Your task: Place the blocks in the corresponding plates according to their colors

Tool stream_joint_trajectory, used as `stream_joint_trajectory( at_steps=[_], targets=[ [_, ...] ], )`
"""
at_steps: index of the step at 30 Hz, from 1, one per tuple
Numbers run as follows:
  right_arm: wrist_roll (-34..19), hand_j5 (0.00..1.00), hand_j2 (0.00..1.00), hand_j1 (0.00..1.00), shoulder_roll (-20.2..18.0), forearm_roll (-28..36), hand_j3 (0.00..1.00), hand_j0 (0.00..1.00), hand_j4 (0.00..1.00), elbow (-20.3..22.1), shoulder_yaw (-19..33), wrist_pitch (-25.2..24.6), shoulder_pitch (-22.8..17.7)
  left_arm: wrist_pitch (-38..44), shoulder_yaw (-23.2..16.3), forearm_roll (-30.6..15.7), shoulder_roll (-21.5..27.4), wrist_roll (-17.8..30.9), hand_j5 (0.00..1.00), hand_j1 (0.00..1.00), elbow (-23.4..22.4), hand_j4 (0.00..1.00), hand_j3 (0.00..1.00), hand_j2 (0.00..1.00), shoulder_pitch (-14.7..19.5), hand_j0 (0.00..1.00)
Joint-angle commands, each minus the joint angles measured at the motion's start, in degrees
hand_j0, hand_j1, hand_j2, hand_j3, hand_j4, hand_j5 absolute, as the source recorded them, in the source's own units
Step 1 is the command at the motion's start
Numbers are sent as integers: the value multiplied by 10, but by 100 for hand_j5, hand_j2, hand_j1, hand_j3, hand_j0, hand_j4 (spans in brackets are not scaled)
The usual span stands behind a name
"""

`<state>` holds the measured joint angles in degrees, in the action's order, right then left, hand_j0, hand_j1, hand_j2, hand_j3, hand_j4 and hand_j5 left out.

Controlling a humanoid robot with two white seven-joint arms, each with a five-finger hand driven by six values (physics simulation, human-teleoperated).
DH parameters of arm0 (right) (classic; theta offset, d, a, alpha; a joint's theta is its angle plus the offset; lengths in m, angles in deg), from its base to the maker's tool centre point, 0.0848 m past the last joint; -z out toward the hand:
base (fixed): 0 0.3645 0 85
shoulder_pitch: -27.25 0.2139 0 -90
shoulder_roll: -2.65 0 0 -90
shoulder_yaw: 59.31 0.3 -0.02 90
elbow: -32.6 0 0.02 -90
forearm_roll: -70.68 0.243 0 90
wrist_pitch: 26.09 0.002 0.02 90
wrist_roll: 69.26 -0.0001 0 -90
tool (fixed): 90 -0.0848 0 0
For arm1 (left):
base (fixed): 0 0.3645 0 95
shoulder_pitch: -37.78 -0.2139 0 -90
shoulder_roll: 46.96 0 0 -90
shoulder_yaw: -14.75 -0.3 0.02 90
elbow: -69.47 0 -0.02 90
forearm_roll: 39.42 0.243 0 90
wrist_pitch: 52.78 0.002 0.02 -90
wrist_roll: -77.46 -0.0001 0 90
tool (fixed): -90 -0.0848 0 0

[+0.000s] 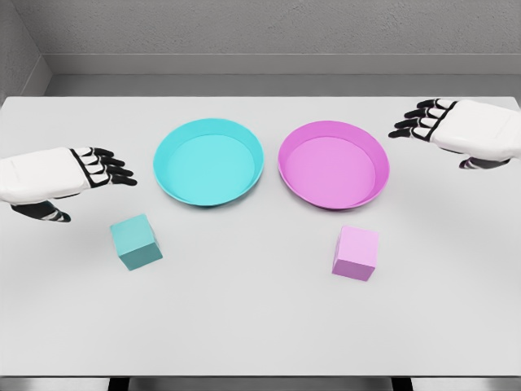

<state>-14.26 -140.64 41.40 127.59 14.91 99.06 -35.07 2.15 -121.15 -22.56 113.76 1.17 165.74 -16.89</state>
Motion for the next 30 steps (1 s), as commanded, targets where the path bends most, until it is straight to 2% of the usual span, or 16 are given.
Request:
stream_joint_trajectory(
  at_steps=[1, 5, 7, 9, 12, 16, 20, 27, 30],
  targets=[
    [0, 100, 100, 100, -1, 2, 100, 100, 100, -2, 4, -2, 0, 1, 0, -3, 0, 0, 100, 100, 1, 100, 100, 100, 0, 100],
    [0, 100, 100, 100, 1, 1, 100, 100, 100, -9, 14, -2, 1, 1, -2, 12, -5, 5, 100, 100, 15, 100, 100, 100, 1, 100],
    [0, 100, 100, 100, 28, -1, 100, 100, 100, -3, 1, -2, -8, 1, -13, 28, -25, 28, 100, 100, 19, 100, 100, 100, 0, 100],
    [0, 100, 100, 100, 29, -6, 100, 100, 100, 11, -37, -2, -11, 1, -16, 60, -59, 46, 100, 100, 23, 100, 100, 100, -1, 100],
    [0, 100, 100, 100, 30, -10, 100, 100, 100, 42, -83, -2, -4, 1, -17, 61, -60, 46, 100, 100, 23, 100, 100, 100, 0, 100],
    [0, 100, 100, 100, 32, -51, 100, 100, 100, 44, -130, -2, -4, 1, -34, 76, -60, 46, 100, 100, 20, 100, 100, 100, -1, 100],
    [0, 100, 100, 100, 51, -52, 100, 100, 100, 44, -130, -2, -4, 1, -54, 84, -66, 46, 100, 100, 20, 100, 100, 100, 0, 100],
    [0, 100, 100, 100, 45, -52, 100, 100, 100, 57, -130, -2, -4, 1, -61, 89, -74, 46, 100, 100, 19, 100, 100, 100, 0, 100],
    [0, 100, 100, 100, 41, -53, 100, 100, 100, 57, -165, -2, -4, 1, -61, 93, -74, 46, 98, 98, 16, 98, 98, 98, 1, 98]
  ],
)
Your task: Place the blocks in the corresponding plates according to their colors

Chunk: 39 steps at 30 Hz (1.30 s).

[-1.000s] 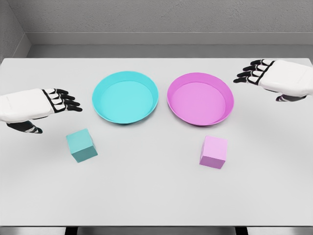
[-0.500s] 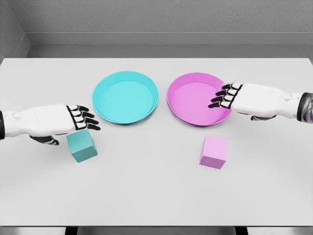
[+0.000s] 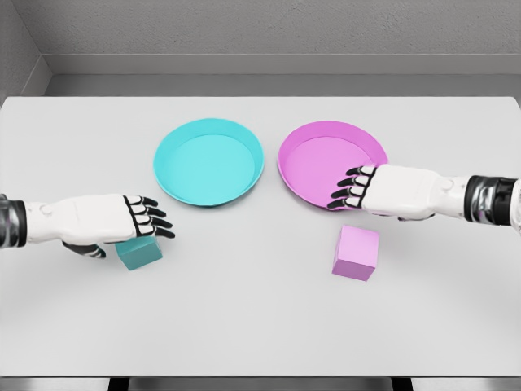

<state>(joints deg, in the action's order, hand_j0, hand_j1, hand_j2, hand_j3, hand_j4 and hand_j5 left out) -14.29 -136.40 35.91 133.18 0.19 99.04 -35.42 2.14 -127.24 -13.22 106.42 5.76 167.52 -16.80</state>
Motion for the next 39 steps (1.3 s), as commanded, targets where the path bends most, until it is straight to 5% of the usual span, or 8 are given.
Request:
stream_joint_trajectory(
  at_steps=[1, 23, 28, 34, 39],
  targets=[
    [0, 100, 100, 100, -1, -3, 100, 100, 100, 1, -28, -1, 0, 1, 0, 2, 0, 0, 97, 97, -1, 97, 97, 97, -1, 97],
    [0, 100, 100, 100, -3, -7, 100, 100, 100, 2, -87, -1, -4, 1, -13, 25, -10, 0, 87, 87, 0, 87, 87, 87, -1, 87],
    [0, 80, 80, 80, -3, -7, 80, 80, 80, 2, -87, -1, -4, 1, -13, 25, -12, 0, 86, 86, 0, 86, 86, 86, -1, 86],
    [0, 75, 75, 75, -4, -6, 75, 75, 75, 1, -87, -1, -3, 1, -13, 25, -12, 0, 56, 56, 0, 56, 56, 56, -1, 56],
    [0, 71, 71, 71, -15, -4, 71, 71, 71, -1, -83, -1, -1, 1, -13, 25, -13, 0, 44, 44, 0, 44, 44, 44, 1, 44]
  ],
)
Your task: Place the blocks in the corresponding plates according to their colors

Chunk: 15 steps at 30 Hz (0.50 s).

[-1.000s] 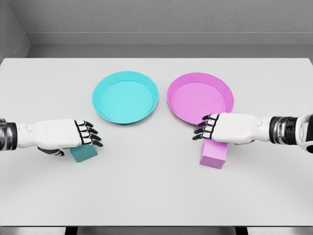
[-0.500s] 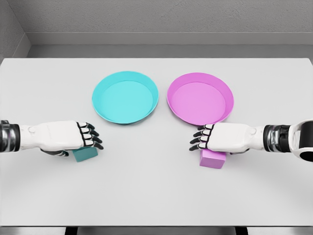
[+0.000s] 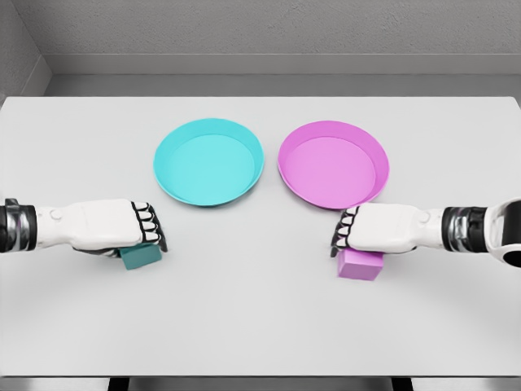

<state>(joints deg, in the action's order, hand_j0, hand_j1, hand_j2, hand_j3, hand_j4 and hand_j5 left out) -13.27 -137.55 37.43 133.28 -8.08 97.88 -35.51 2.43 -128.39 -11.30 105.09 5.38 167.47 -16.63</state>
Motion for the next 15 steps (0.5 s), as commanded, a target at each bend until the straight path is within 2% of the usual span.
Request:
stream_joint_trajectory(
  at_steps=[1, 4, 8, 12, 15],
  targets=[
    [-10, 70, 70, 70, -3, -17, 70, 70, 70, -4, 2, 10, 1, -2, -1, 6, 0, 4, 44, 44, 0, 44, 44, 44, 1, 44],
    [-10, 70, 70, 70, -3, -14, 70, 70, 70, -8, 5, 10, 2, -2, -1, 6, -5, 3, 43, 43, 0, 43, 43, 43, 4, 43],
    [-10, 70, 70, 70, -2, 4, 70, 70, 70, -18, 41, 10, 2, -2, 0, 4, -13, 3, 42, 42, 0, 42, 42, 42, 24, 42],
    [-10, 70, 70, 70, 5, 44, 70, 70, 70, -44, 69, 10, 4, -2, 1, 0, -26, 2, 42, 42, -2, 42, 42, 42, 48, 42],
    [-10, 70, 70, 70, 5, 92, 70, 70, 70, -82, 70, 10, 30, -2, 1, 0, -53, 1, 42, 42, -35, 42, 42, 42, 65, 42]
  ],
)
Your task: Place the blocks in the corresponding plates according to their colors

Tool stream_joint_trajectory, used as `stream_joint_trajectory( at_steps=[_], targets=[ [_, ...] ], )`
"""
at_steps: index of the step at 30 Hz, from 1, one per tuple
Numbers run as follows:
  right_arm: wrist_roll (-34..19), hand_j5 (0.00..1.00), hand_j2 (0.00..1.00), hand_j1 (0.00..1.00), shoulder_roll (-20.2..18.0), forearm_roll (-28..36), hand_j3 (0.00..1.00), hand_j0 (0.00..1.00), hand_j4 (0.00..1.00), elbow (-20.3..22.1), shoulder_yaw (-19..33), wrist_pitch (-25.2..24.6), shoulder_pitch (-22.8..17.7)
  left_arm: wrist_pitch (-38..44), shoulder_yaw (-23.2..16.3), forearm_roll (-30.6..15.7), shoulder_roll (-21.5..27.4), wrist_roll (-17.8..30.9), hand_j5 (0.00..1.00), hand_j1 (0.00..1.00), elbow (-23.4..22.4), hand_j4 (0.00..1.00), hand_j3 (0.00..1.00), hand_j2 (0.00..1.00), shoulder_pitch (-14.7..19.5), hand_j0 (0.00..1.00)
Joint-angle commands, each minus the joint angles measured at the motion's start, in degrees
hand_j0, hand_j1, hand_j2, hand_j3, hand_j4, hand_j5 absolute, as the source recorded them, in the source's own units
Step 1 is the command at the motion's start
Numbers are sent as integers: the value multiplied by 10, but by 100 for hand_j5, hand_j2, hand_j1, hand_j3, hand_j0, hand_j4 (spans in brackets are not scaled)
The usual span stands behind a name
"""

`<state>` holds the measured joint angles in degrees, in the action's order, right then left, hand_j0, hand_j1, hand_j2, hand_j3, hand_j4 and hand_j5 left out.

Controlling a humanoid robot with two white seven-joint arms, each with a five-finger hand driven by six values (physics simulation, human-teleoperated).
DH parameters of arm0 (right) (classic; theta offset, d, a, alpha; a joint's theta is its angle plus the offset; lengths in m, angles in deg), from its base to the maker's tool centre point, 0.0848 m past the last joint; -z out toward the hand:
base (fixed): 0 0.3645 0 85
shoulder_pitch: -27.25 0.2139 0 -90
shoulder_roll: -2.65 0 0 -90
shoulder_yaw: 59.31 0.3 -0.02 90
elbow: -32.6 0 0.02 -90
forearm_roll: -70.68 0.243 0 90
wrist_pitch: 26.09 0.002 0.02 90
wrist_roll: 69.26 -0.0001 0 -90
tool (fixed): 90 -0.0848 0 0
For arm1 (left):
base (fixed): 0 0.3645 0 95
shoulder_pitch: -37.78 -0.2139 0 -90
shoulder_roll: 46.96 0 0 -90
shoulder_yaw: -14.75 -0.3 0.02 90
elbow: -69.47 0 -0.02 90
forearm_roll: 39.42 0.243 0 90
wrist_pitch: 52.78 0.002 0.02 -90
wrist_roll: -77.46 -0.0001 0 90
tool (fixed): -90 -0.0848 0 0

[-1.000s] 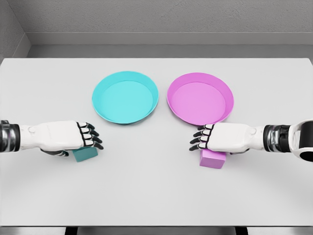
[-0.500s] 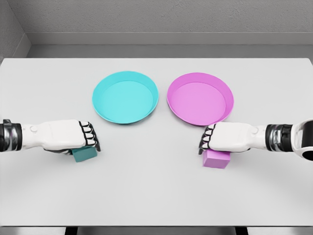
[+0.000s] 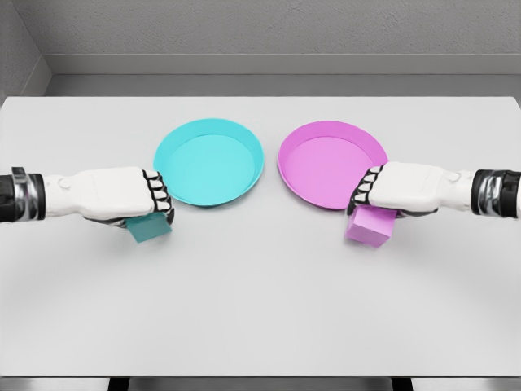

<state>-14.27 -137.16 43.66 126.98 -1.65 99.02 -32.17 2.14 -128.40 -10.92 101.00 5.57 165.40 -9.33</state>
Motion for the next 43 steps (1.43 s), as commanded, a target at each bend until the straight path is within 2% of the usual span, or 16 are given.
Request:
stream_joint_trajectory(
  at_steps=[1, 5, 8, 12, 13, 14, 15, 21, 22, 24, 25, 27, 29, 30, 36, 43],
  targets=[
    [0, 70, 70, 70, 1, 34, 70, 70, 70, -22, 6, -1, 1, 1, 1, -4, -23, -1, 42, 42, -24, 42, 42, 42, 2, 42],
    [0, 70, 70, 70, 1, 82, 70, 70, 70, -73, 6, -1, 40, 1, 2, -15, -29, -1, 42, 42, -30, 42, 42, 42, 24, 42],
    [0, 70, 70, 70, 11, 128, 70, 70, 70, -118, 5, -1, 113, 1, 4, -20, -48, 0, 42, 42, -39, 42, 42, 42, 53, 42],
    [0, 71, 71, 71, 89, 131, 71, 71, 71, -189, 2, -1, 211, 1, 3, -14, -115, 10, 42, 42, -120, 42, 42, 42, 83, 42],
    [0, 75, 75, 75, 96, 130, 75, 75, 75, -189, 1, -1, 219, 1, 3, -14, -129, 15, 42, 42, -146, 42, 42, 42, 87, 42],
    [0, 90, 90, 90, 94, 130, 90, 90, 90, -189, 4, -1, 227, 1, 3, -14, -139, 15, 42, 42, -175, 42, 42, 42, 93, 42],
    [0, 100, 100, 100, 90, 126, 100, 100, 100, -192, 11, -1, 227, 1, 4, -14, -141, 15, 42, 42, -185, 42, 42, 42, 94, 42],
    [0, 100, 100, 100, 74, 55, 100, 100, 100, -333, 91, -1, 156, 1, 5, -14, -167, 16, 44, 44, -203, 44, 44, 44, 102, 44],
    [0, 100, 100, 100, 71, 55, 100, 100, 100, -331, 101, -1, 142, 1, 6, -15, -167, 15, 51, 51, -203, 51, 51, 51, 105, 51],
    [0, 100, 100, 100, 51, 54, 100, 100, 100, -329, 124, -1, 137, 1, 23, -19, -167, 14, 98, 98, -203, 98, 98, 98, 105, 98],
    [0, 100, 100, 100, 48, 54, 100, 100, 100, -328, 129, -1, 130, 1, 31, -21, -163, 13, 100, 100, -198, 100, 100, 100, 104, 100],
    [0, 100, 100, 100, 40, 53, 100, 100, 100, -328, 130, -1, 128, 1, 46, -54, -158, 10, 100, 100, -196, 100, 100, 100, 102, 100],
    [0, 100, 100, 100, 33, 49, 100, 100, 100, -328, 130, -1, 120, 1, 46, -181, -124, 9, 100, 100, -196, 100, 100, 100, 95, 100],
    [0, 100, 100, 100, 34, 41, 100, 100, 100, -328, 130, -1, 114, 1, 46, -200, -95, 9, 100, 100, -195, 100, 100, 100, 88, 100],
    [0, 100, 100, 100, 34, 39, 100, 100, 100, -328, 130, -1, 107, 1, 60, -224, 0, 9, 100, 100, -206, 100, 100, 100, 26, 100],
    [0, 100, 100, 100, 11, 40, 100, 100, 100, -326, 131, -1, 106, 1, 59, -224, -2, 9, 100, 100, -229, 100, 100, 100, 18, 100]
  ],
)
